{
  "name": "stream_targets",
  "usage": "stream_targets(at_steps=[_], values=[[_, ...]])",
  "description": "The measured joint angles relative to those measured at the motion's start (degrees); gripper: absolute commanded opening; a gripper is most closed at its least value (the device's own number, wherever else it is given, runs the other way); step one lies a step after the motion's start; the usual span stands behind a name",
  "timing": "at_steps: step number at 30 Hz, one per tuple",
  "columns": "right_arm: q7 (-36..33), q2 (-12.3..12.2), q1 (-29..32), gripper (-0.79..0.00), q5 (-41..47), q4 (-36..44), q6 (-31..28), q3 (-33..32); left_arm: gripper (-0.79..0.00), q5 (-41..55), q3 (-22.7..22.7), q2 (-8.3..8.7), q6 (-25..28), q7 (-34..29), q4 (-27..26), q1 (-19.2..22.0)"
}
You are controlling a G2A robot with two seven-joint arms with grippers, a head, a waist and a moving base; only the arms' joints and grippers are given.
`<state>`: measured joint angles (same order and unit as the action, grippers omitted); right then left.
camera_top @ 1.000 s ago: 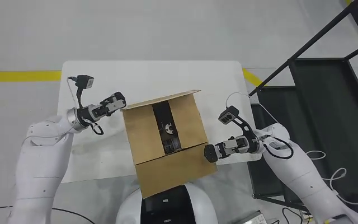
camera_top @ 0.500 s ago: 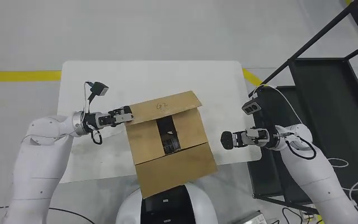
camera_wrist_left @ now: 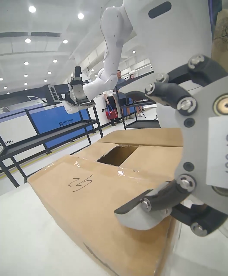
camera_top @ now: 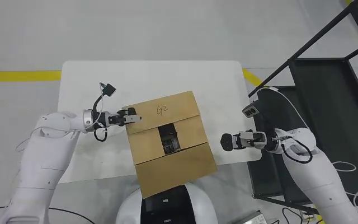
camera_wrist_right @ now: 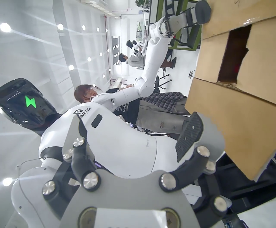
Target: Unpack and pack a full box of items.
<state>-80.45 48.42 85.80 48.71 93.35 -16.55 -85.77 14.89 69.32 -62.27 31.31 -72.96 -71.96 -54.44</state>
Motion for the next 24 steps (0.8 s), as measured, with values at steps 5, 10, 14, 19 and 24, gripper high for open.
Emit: stream_targets(at_steps=[5,10,14,19,24], values=[[2.4,0.0,-0.4,0.0,-5.8,1.0,0.8,0.4,0.0,14.0,3.9,0.19,1.3,1.8,-2.2,-1.2],[3.2,-0.1,-0.6,0.0,-8.9,0.4,1.3,-0.5,0.0,19.4,9.2,0.85,3.8,6.4,-4.7,-4.3],[5.2,-0.6,-0.6,0.0,-15.9,-0.9,2.6,-2.2,0.0,19.7,13.2,1.3,5.1,11.9,-6.4,-7.5],[5.3,-0.7,-0.4,0.0,-19.6,-2.1,5.2,-1.4,0.0,17.4,16.1,1.51,4.4,19.7,-7.3,-10.2],[5.5,-0.5,-0.2,0.0,-23.1,-3.1,6.4,1.6,0.0,16.7,17.5,1.66,3.4,22.9,-8.2,-11.6]])
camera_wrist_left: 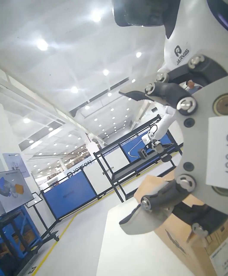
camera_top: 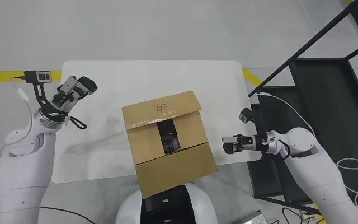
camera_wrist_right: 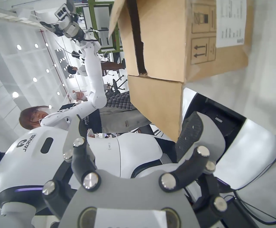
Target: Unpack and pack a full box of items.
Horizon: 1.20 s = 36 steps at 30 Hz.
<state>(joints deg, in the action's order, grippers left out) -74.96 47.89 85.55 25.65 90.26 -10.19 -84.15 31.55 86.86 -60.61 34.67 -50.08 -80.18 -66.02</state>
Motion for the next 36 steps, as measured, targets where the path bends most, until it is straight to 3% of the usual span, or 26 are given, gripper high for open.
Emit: stream_targets(at_steps=[10,18,25,31,36], values=[[3.0,1.8,-3.0,0.0,-2.5,-8.0,-5.6,9.6,0.0,-2.7,0.7,0.12,-0.7,2.2,-1.3,-0.6],[-2.9,2.9,-3.8,0.0,5.7,-5.7,-6.0,14.0,0.0,-4.1,0.8,0.15,-1.3,3.5,-2.0,-0.8],[-8.3,3.6,-4.9,0.0,18.1,-4.6,-5.9,15.0,0.0,-5.0,1.5,0.22,-1.0,4.9,-2.6,-1.7],[-5.9,4.8,-8.1,0.0,21.4,-5.0,-8.1,17.0,0.0,-5.2,2.6,0.36,-0.8,5.7,-3.6,-2.7],[0.6,6.1,-11.6,0.0,19.7,-6.6,-11.8,18.9,0.0,-5.5,3.3,0.46,-0.9,6.0,-4.6,-3.6]])
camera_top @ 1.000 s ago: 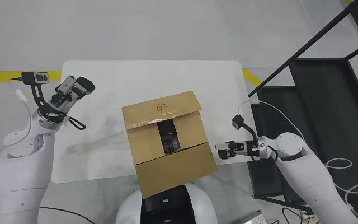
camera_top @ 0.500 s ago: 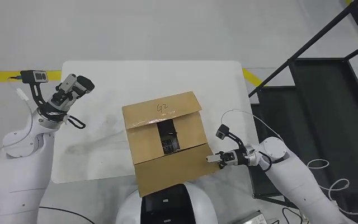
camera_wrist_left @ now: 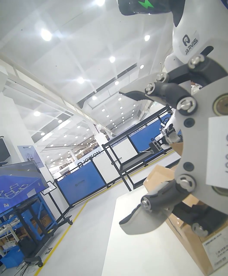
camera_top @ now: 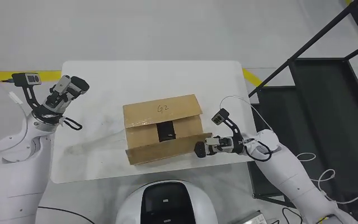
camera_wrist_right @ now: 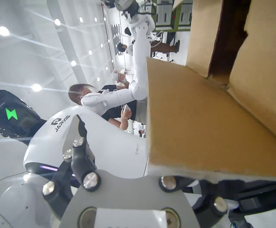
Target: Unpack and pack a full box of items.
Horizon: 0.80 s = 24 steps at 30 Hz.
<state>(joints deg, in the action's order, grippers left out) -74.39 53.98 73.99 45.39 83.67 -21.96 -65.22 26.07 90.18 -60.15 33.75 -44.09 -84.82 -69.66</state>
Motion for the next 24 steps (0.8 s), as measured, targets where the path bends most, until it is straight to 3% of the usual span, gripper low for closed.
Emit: stream_targets(at_steps=[8,14,20,24], values=[[9.5,1.6,-5.1,0.0,-9.2,-2.0,-4.2,3.1,0.0,-1.3,0.8,0.17,-0.2,0.3,-1.7,-1.4],[14.1,1.9,-6.0,0.0,-17.9,-2.1,-3.2,4.1,0.0,-2.0,1.4,0.28,-0.4,0.6,-2.8,-2.5],[15.0,1.9,-5.3,0.0,-19.4,-1.1,-2.9,3.7,0.0,-3.0,1.5,0.36,-0.9,0.4,-3.9,-3.0],[10.2,1.6,-3.7,0.0,-15.2,0.9,-3.4,2.4,0.0,-3.5,1.1,0.36,-1.1,0.4,-4.3,-3.1]])
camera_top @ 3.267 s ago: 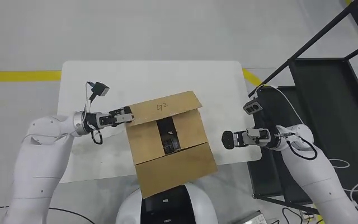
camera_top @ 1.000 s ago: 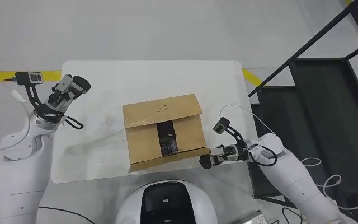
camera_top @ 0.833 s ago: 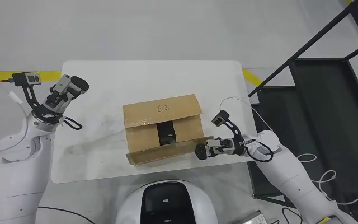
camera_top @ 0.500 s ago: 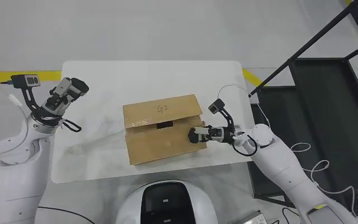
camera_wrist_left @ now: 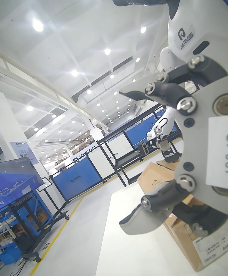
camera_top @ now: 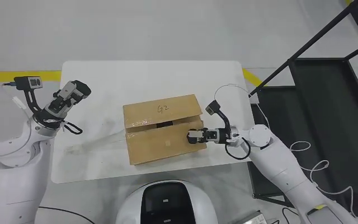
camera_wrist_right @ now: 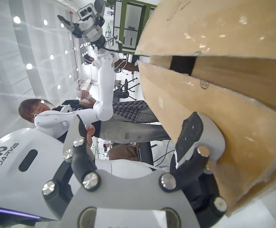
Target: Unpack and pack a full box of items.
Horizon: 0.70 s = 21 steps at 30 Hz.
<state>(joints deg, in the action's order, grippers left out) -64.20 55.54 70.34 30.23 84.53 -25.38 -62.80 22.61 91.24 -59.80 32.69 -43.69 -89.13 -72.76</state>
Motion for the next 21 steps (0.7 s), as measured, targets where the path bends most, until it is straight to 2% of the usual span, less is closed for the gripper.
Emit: stream_targets(at_steps=[5,9,13,21], values=[[-10.3,-1.4,3.3,0.0,1.0,2.8,1.4,-3.0,0.0,-0.1,-0.2,-0.01,0.0,0.2,-0.2,-0.1],[-13.3,-2.1,6.1,0.0,-3.1,5.7,3.0,-3.5,0.0,0.0,-0.4,-0.02,0.2,0.2,-0.1,-0.2],[-9.7,-1.9,7.7,0.0,-7.7,7.2,2.6,-1.6,0.0,0.0,-0.5,-0.02,0.3,0.3,0.0,-0.2],[4.3,-0.8,7.5,0.0,-19.9,6.1,-1.5,1.7,0.0,-0.5,-0.1,0.06,0.9,0.6,-0.2,-0.9]])
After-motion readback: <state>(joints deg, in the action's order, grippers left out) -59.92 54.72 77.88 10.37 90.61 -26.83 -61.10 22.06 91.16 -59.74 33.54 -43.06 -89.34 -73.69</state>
